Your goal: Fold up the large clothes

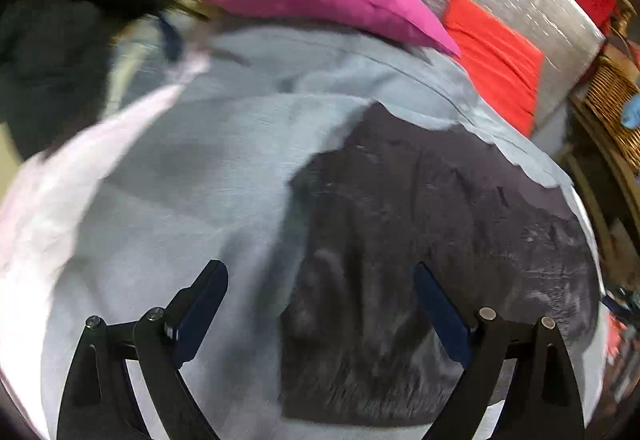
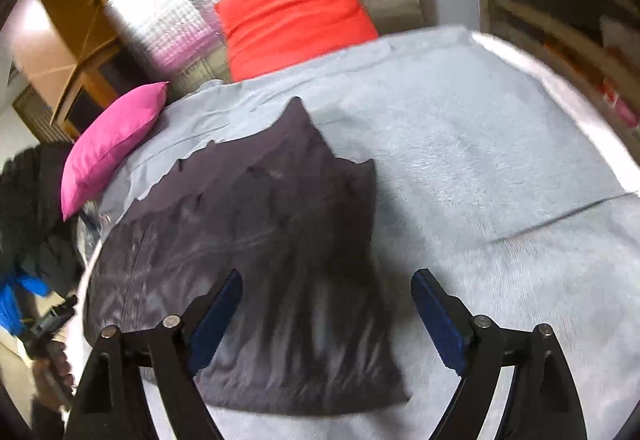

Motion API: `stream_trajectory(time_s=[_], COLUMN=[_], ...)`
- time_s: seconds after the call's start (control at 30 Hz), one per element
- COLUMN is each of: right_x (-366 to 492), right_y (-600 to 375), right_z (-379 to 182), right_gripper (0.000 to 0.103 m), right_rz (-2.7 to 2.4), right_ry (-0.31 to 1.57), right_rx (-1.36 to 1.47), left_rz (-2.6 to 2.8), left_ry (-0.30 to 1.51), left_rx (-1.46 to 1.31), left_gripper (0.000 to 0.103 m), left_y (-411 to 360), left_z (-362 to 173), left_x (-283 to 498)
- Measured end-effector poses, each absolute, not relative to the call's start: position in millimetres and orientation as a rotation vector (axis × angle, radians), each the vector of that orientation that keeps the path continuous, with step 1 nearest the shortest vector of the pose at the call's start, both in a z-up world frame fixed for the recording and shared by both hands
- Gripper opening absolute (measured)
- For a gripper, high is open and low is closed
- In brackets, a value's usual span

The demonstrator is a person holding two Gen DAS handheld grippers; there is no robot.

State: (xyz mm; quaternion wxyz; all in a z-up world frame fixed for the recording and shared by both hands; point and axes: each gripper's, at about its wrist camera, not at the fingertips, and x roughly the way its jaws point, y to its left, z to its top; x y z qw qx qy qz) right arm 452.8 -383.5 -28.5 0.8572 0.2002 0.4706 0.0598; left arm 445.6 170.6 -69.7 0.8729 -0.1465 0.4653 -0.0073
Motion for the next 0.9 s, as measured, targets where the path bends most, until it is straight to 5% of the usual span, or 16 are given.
stream_trajectory(time_s=[0.43, 0.47, 0.5, 0.53, 0.57, 0.63, 0.7, 0.8, 0.9], right_x=[522.2, 522.8, 526.2, 528.4, 528.8, 527.7, 521.7, 521.3, 520.7], right_y=[-385.6, -380.0, -373.8, -370.2, -366.5, -359.2, -353.3, -357.6, -361.8], right_z=[-87.2, -87.9, -88.7, -88.2, -81.8, -63.2, -43.5, -58.2, -82.4], right_gripper=[0.088, 0.076, 0.067, 0.047, 0.027, 0.019, 0.018, 0.018, 0.029], right_rz=[0.279, 0.302, 0.310, 0.317, 0.316, 0.313, 0.316, 0.277, 0.224], right_ry=[1.141, 1.147, 1.158, 1.164, 1.156, 1.123, 1.077, 1.099, 1.120], right_rx=[0.572, 0.554, 0.518, 0.499, 0.474, 0.406, 0.343, 0.343, 0.415], left_rz=[-0.172, -0.172, -0.183, -0.208, -0.208, -0.215, -0.215, -0.168, -0.108], left_ry=[1.148, 1.143, 1.132, 1.135, 1.126, 1.076, 1.049, 1.097, 1.071], left_rx=[-0.410, -0.406, -0.409, -0.428, -0.438, -0.426, -0.415, -0.431, -0.399], left_gripper=[0.094, 0.090, 0.066, 0.047, 0.041, 0.026, 0.026, 0.041, 0.048], left_y=[162.5, 161.6, 161.3, 161.3, 162.0, 160.2, 159.2, 160.0, 158.3], left_z=[-107.8, -111.0, -112.1, -112.7, -109.8, -96.3, -96.4, -116.5, -100.2], left_x=[514.5, 515.6, 515.4, 516.6, 516.9, 512.5, 504.8, 506.4, 502.0])
